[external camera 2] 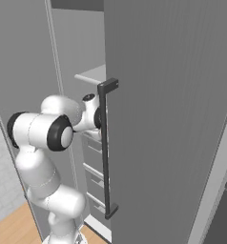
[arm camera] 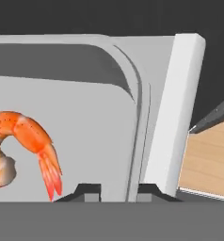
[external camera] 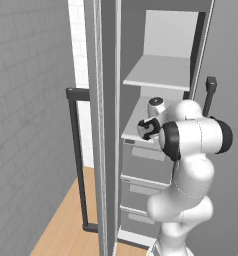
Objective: Take the meat container that has the shrimp and place it on the second highest rack of the freezer. Then take the vegetable container that has the mushroom and cucumber and place it on the highest rack of the freezer.
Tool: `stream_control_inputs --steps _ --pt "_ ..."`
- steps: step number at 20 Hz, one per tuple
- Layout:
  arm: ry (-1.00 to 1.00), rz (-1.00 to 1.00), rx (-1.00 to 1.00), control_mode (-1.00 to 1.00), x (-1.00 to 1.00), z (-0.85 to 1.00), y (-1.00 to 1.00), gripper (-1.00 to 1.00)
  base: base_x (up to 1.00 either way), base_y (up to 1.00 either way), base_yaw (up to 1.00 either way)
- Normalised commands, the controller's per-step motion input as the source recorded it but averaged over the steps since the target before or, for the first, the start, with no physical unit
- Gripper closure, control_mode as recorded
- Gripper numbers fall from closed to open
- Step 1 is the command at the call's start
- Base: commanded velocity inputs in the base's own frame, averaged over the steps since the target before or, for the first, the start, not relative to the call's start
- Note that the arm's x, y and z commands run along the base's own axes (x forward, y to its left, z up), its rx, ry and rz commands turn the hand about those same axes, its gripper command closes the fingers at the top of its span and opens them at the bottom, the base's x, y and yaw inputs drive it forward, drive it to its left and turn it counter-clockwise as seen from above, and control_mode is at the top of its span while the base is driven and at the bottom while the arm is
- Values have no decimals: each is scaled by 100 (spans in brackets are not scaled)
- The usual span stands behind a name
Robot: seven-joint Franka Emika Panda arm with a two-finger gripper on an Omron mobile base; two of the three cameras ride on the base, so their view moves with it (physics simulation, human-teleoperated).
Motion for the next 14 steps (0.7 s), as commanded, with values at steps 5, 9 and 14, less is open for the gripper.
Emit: stream_control_inputs --steps 5,9,14 --pt "0 0 0 -100 26 -39 -2 -100 0 0 0" --pt "-9 1 0 -100 0 -46 1 -100 0 0 0" --pt "-22 3 0 -100 -1 -46 0 -100 0 0 0"
